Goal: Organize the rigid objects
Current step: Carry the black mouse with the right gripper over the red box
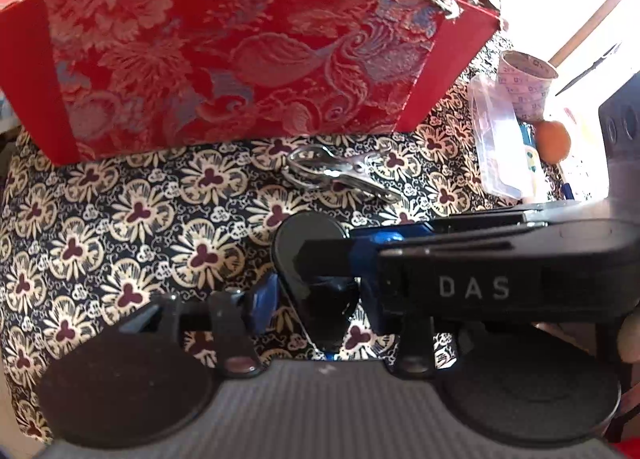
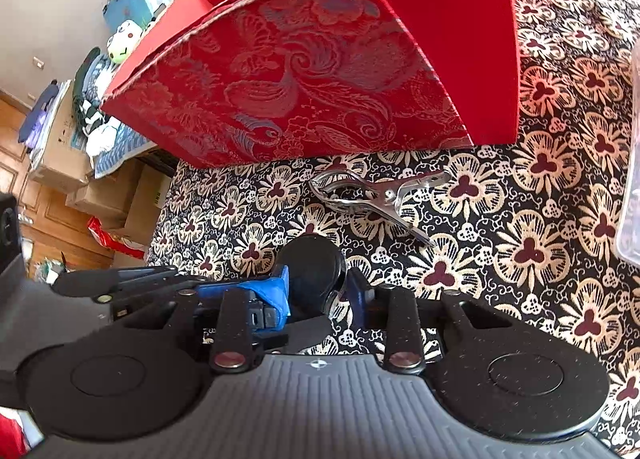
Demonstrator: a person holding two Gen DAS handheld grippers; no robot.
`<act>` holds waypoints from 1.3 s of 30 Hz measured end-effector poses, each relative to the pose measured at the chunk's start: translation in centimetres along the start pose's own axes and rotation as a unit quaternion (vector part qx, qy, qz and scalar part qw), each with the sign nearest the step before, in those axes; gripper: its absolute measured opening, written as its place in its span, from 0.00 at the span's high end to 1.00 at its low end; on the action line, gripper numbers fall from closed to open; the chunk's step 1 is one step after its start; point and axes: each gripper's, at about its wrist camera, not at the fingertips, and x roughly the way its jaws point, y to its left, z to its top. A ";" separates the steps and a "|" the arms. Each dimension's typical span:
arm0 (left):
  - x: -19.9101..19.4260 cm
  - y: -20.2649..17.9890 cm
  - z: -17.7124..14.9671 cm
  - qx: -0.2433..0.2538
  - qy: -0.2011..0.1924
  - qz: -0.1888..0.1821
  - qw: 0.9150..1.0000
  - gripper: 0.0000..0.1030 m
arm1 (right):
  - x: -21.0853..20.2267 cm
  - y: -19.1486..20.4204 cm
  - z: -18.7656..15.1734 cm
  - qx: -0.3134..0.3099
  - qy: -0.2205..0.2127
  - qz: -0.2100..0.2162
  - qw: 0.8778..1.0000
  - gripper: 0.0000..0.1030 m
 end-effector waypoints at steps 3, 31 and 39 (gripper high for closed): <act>-1.0 -0.6 0.1 0.015 -0.014 0.008 1.000 0.64 | -0.9 -0.1 0.3 0.007 -0.009 0.011 1.000 0.86; -12.1 -3.7 11.3 0.116 -0.204 0.022 0.972 0.74 | -9.0 4.1 12.1 -0.100 -0.194 0.018 0.976 0.86; -7.5 -1.9 17.4 0.094 -0.157 0.004 0.983 0.74 | -5.8 1.8 17.2 -0.065 -0.113 -0.015 0.991 0.86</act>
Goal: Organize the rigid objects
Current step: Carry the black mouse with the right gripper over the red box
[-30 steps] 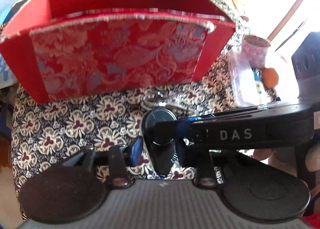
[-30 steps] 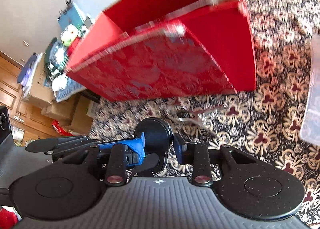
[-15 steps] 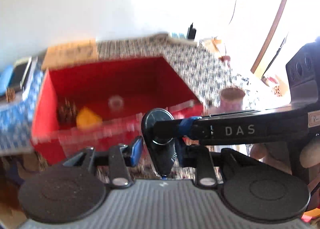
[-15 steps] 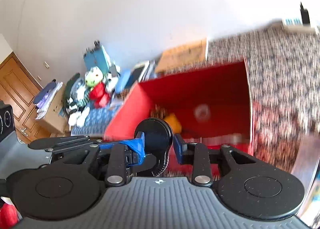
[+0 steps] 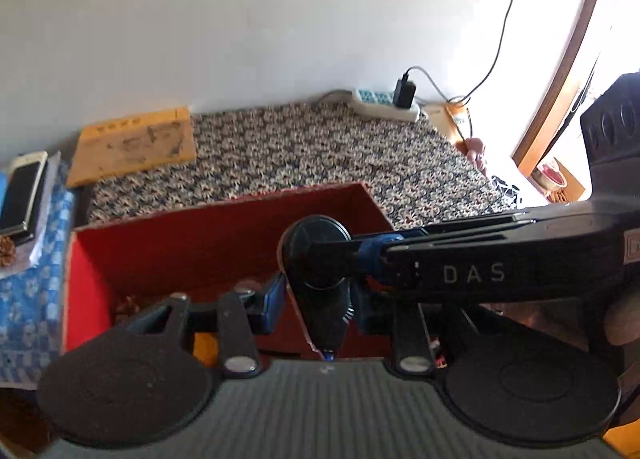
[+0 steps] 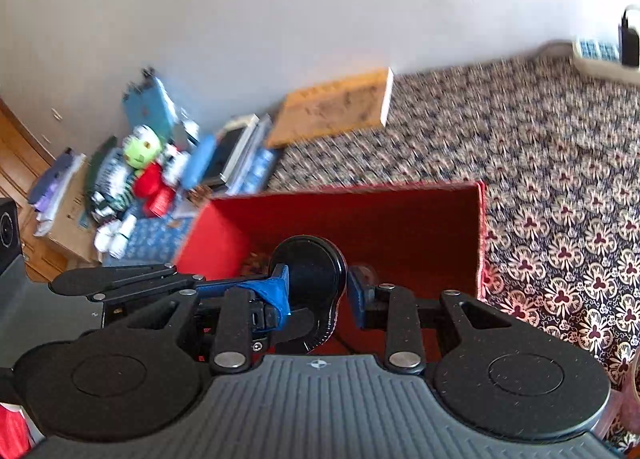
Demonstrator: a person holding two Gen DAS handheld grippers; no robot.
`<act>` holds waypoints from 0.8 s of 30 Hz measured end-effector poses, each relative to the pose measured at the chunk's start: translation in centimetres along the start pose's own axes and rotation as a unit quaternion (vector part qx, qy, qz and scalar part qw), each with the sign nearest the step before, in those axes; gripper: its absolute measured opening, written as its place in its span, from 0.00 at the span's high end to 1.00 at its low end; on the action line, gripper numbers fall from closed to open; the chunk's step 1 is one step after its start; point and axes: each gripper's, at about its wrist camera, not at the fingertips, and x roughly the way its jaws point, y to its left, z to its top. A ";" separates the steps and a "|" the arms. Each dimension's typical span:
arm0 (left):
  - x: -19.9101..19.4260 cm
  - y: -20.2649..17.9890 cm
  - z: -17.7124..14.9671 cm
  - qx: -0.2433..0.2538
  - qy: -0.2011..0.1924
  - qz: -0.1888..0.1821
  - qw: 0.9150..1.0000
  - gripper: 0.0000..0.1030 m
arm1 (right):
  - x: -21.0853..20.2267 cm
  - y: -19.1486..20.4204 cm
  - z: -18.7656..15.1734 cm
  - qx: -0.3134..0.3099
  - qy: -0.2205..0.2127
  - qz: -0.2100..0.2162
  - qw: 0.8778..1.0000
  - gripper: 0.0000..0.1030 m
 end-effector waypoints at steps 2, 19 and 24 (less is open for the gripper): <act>1.8 0.6 0.4 -0.006 0.018 -0.004 1.000 0.74 | 1.2 -0.4 0.5 0.003 0.026 -0.014 1.000 0.86; 11.4 4.7 1.1 -0.088 0.143 -0.027 0.985 0.74 | 7.3 -1.8 2.3 -0.049 0.090 -0.073 0.992 0.92; 12.0 4.9 1.1 -0.091 0.149 -0.012 0.985 0.74 | 8.3 -1.8 2.4 -0.056 0.088 -0.083 0.991 0.92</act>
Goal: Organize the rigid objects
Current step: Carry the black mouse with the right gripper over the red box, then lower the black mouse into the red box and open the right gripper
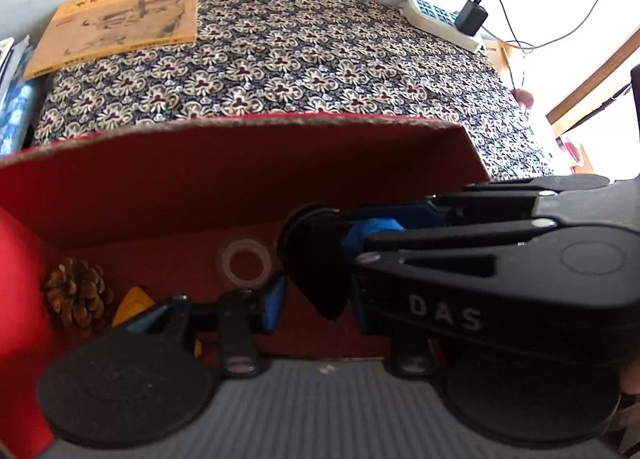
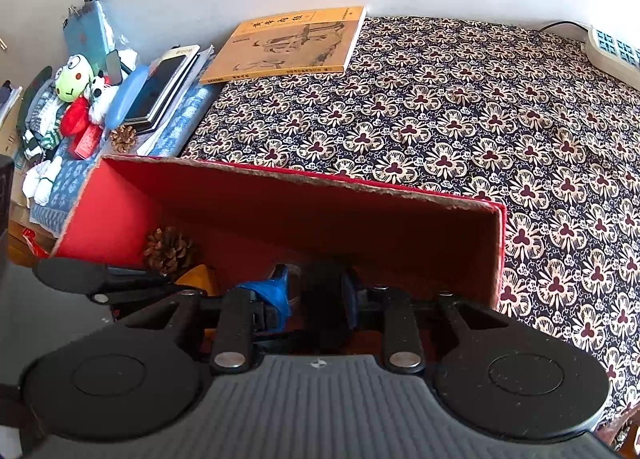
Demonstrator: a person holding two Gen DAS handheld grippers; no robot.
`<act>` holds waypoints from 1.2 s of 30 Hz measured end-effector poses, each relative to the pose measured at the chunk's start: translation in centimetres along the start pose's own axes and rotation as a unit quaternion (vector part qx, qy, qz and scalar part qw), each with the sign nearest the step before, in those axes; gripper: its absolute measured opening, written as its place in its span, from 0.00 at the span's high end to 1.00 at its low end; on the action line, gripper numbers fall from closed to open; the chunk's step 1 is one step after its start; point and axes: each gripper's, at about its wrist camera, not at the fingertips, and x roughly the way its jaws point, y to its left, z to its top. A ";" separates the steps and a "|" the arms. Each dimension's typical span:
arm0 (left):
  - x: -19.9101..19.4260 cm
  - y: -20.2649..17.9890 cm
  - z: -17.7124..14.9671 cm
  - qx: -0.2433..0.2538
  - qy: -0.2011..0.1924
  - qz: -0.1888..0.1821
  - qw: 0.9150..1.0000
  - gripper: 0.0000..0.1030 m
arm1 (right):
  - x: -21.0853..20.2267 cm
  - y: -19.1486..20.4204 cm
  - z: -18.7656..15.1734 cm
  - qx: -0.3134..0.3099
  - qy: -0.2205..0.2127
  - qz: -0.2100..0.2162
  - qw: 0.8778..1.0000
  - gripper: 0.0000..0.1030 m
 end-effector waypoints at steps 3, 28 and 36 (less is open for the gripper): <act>0.3 0.3 0.0 -0.008 0.006 0.008 1.000 0.73 | 0.5 0.0 0.1 0.000 -0.002 -0.003 1.000 0.91; -0.1 -0.7 -0.4 -0.003 -0.046 0.156 0.987 0.53 | -1.2 -1.3 -0.9 0.058 -0.092 0.052 0.993 0.92; -0.3 -0.8 -0.5 -0.006 -0.058 0.176 0.983 0.52 | -1.5 -0.6 -1.1 0.042 -0.108 0.018 0.993 0.92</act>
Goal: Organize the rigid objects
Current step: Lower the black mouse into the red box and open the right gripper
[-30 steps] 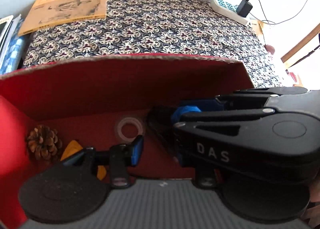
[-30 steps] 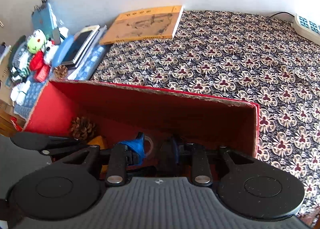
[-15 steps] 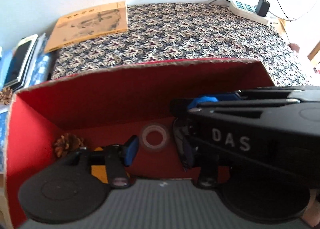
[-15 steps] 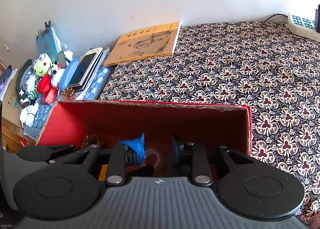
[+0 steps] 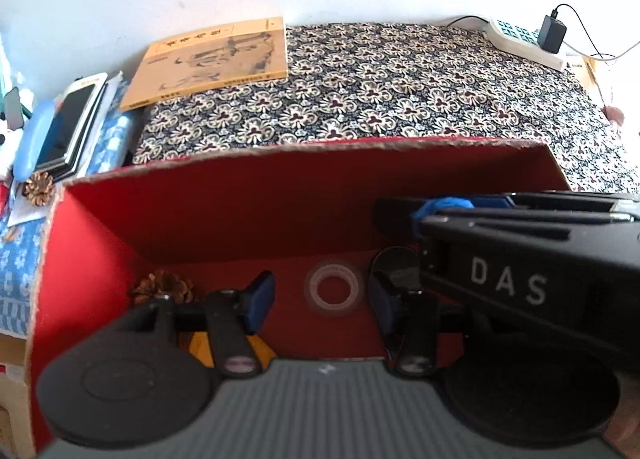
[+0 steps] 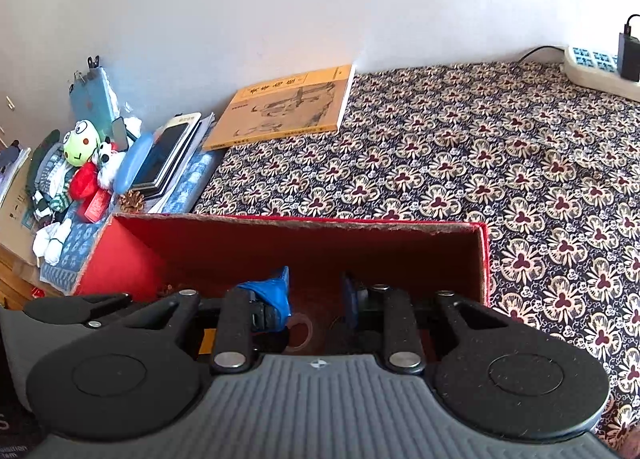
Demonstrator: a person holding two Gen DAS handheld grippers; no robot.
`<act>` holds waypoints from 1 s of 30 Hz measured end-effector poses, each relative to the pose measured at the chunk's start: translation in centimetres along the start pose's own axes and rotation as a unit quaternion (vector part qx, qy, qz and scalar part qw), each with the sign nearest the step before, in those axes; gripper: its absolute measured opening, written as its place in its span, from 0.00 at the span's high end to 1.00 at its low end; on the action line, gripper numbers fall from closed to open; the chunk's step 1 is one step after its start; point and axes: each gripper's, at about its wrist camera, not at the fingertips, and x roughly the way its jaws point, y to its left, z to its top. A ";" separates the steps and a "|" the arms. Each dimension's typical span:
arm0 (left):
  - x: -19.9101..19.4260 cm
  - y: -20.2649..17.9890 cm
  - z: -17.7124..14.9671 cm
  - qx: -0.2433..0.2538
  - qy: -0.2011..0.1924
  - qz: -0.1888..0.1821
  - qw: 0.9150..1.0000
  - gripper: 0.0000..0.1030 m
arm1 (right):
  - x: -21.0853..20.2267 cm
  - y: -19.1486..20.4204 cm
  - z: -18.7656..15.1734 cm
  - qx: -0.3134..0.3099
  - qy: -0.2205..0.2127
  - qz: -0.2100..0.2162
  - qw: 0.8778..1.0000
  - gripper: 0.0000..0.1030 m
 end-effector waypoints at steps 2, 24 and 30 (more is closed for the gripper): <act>0.0 0.0 0.0 -0.001 -0.002 0.004 1.000 0.51 | -0.1 -0.3 0.0 0.005 -0.004 0.003 1.000 0.92; -0.3 0.5 -0.1 -0.024 -0.014 0.032 0.999 0.48 | -0.5 0.4 -0.3 -0.007 -0.035 -0.034 0.999 0.92; -0.3 0.5 -0.1 -0.031 -0.014 0.042 0.999 0.47 | -0.5 0.3 -0.2 -0.002 -0.032 -0.021 0.999 0.92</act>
